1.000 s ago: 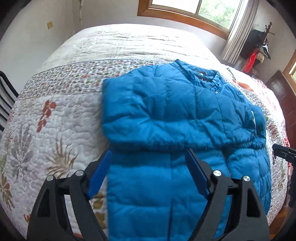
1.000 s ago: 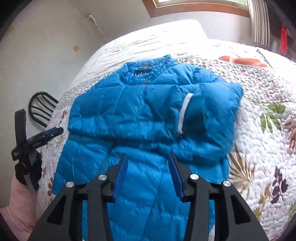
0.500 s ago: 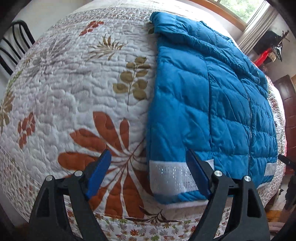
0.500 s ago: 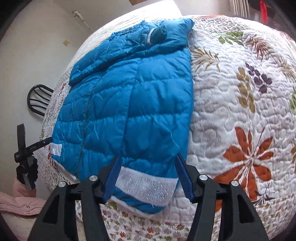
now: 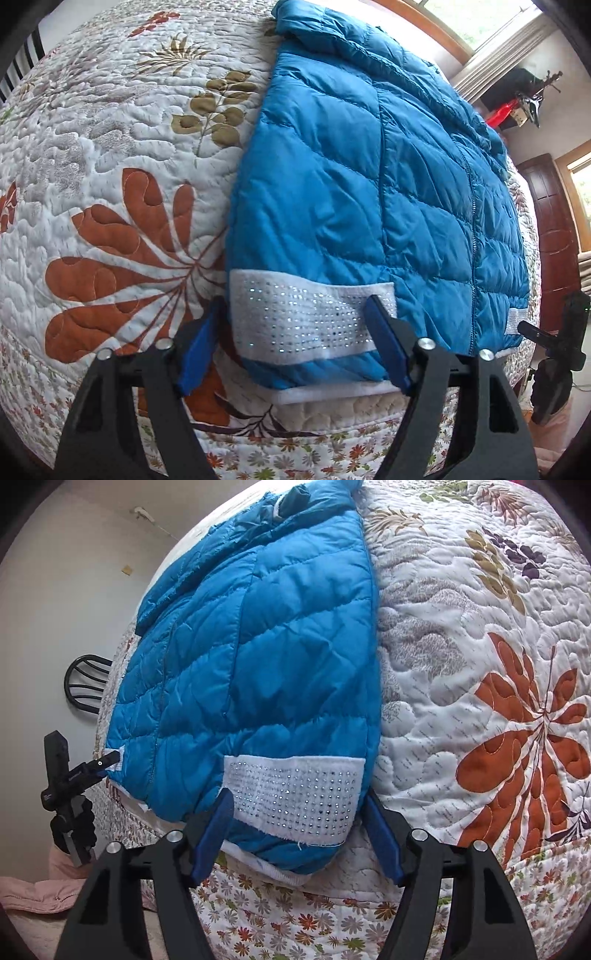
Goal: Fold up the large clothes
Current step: 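Grasp the white-banded hem corners with the left and right grippers, then lift the hem with both grippers and fold it toward the collar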
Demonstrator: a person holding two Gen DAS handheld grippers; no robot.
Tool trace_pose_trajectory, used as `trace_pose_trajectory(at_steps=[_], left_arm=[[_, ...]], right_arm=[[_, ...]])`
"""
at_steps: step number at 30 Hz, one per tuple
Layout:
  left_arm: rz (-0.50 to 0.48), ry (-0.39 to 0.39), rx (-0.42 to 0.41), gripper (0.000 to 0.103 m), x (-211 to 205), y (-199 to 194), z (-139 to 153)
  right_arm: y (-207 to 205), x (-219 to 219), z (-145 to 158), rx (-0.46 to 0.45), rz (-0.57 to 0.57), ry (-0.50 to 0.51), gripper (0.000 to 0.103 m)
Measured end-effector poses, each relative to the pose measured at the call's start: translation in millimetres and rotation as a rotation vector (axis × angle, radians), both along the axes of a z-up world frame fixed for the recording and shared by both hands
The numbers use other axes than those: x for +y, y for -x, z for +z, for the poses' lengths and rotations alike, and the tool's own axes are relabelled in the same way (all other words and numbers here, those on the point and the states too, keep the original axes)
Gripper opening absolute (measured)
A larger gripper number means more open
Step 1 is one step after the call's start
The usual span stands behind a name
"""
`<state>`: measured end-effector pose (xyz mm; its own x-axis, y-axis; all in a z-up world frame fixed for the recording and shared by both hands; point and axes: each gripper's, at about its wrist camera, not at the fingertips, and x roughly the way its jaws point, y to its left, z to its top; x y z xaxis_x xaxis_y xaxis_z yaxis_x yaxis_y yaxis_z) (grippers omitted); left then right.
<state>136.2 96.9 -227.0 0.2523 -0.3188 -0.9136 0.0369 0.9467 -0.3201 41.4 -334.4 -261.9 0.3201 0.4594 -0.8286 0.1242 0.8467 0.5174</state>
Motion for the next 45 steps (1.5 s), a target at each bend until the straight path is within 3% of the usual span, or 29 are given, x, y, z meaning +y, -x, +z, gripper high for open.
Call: trace_pose_trajectory(at_steps=[1, 3, 5, 6, 9, 13, 18, 24, 28, 32, 37, 45], left_arm=[[0.003, 0.009, -0.002, 0.062, -0.2, 0.7, 0.3], [0.006, 0.021, -0.006, 0.041, -2.1, 1.6, 0.8], [0.012, 0.022, -0.016, 0.026, -2.1, 3.1, 4.4], [0.010, 0.030, -0.025, 0.019, -2.0, 4.4, 7.4], [0.004, 0.034, -0.065, 0.012, -4.3, 8.4, 19.6], [-0.002, 0.044, -0.130, 0.011, -3.1, 18.2, 38.9], [-0.017, 0.049, -0.140, 0.011, 1.5, 38.8, 49.7], [-0.068, 0.000, -0.102, 0.011, 9.1, 88.3, 44.7], [-0.073, -0.019, -0.046, 0.011, 13.8, 116.0, 25.5], [-0.034, 0.029, -0.016, 0.012, 23.1, 115.9, 14.1], [-0.063, 0.024, -0.046, 0.011, 20.2, 108.2, 29.3], [-0.082, 0.117, -0.203, 0.011, 19.4, 101.5, 88.8]], right_arm=[[0.1, -0.3, -0.5, 0.000, -0.005, 0.003, 0.053], [1.3, -2.4, -0.2, -0.008, -0.010, -0.015, 0.030], [2.4, -3.4, 2.1, -0.023, -0.011, -0.039, 0.020], [2.9, -2.7, 4.6, -0.031, -0.007, -0.036, 0.017], [4.9, -1.3, 15.7, -0.066, 0.002, -0.043, 0.013], [11.8, -1.9, 28.7, -0.103, 0.006, -0.055, 0.012], [30.6, -4.9, 34.1, -0.098, 0.042, -0.053, 0.012], [69.0, 0.4, 26.6, -0.053, 0.090, -0.041, 0.012], [88.1, 1.2, 2.7, 0.029, 0.081, -0.059, 0.012], [83.1, -9.3, -10.9, 0.054, 0.037, -0.116, 0.012], [76.8, -12.7, 7.3, 0.002, 0.056, -0.120, 0.011], [54.0, -29.4, 73.6, -0.175, 0.049, -0.121, 0.011]])
